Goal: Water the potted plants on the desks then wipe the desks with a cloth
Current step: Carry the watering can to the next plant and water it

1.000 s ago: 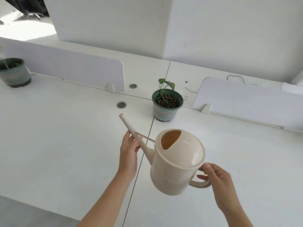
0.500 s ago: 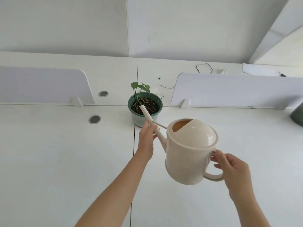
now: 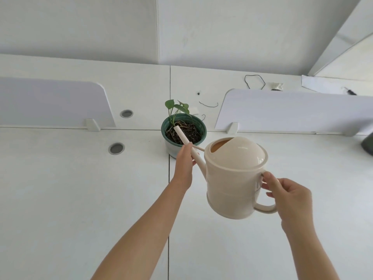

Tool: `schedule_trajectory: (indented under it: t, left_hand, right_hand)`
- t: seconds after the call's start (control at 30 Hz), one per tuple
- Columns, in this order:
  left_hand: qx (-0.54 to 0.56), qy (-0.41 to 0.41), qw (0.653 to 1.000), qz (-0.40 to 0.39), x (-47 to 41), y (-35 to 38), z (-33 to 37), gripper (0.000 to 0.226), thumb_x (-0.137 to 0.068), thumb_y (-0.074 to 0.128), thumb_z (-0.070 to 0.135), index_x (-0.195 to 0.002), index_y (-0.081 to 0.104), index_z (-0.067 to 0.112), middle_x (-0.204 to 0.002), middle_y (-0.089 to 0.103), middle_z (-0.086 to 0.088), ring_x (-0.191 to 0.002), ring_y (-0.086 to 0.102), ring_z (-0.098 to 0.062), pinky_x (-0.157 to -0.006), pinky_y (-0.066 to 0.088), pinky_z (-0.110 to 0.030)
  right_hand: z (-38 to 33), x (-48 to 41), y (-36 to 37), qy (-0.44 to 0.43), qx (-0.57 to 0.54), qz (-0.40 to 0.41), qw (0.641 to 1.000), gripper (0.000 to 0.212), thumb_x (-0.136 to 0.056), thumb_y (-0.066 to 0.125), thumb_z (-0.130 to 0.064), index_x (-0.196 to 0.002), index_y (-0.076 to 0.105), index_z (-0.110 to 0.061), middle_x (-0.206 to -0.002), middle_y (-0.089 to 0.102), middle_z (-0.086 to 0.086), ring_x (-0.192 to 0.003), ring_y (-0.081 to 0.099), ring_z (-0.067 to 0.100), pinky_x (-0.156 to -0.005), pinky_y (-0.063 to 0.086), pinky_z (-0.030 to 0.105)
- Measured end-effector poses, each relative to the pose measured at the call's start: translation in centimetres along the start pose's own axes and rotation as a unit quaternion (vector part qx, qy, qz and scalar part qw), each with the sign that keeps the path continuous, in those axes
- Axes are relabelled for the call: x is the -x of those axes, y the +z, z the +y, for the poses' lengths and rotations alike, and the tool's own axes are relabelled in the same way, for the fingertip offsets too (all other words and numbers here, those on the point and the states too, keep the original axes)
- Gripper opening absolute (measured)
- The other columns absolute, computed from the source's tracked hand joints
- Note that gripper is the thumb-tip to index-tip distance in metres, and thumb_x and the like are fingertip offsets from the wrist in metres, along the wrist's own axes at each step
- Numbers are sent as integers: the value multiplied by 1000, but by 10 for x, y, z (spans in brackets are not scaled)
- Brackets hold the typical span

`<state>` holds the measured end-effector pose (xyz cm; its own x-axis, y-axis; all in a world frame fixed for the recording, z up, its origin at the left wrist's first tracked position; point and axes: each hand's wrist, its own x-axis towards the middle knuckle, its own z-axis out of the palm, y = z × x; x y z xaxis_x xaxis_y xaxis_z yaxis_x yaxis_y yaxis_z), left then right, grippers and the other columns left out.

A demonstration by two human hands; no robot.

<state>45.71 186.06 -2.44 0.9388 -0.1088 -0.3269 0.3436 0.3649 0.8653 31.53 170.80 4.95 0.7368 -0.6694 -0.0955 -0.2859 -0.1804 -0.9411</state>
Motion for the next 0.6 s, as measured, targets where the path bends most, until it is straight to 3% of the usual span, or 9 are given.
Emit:
schedule_trajectory:
  t: [0.3, 0.6]
  left_hand:
    - [8, -24, 1000, -12, -1, 5, -23, 23, -94, 37, 26, -83, 47, 9, -99, 45, -14, -92, 46, -24, -79, 45, -31]
    - [-5, -48, 998, -50, -13, 39, -22, 21, -94, 38, 24, -78, 47, 13, -96, 43, -12, -92, 46, -24, -80, 44, -32]
  right_hand:
    - [-1, 0, -11, 19, 38, -5, 999, 30, -78, 68, -26, -55, 61, -7, -91, 55, 45, -68, 45, 23, -58, 32, 32]
    - [7, -11, -26, 2, 35, 34, 999, 40, -77, 68, -28, -63, 58, 8, -91, 58, 42, -68, 46, 23, -57, 33, 31]
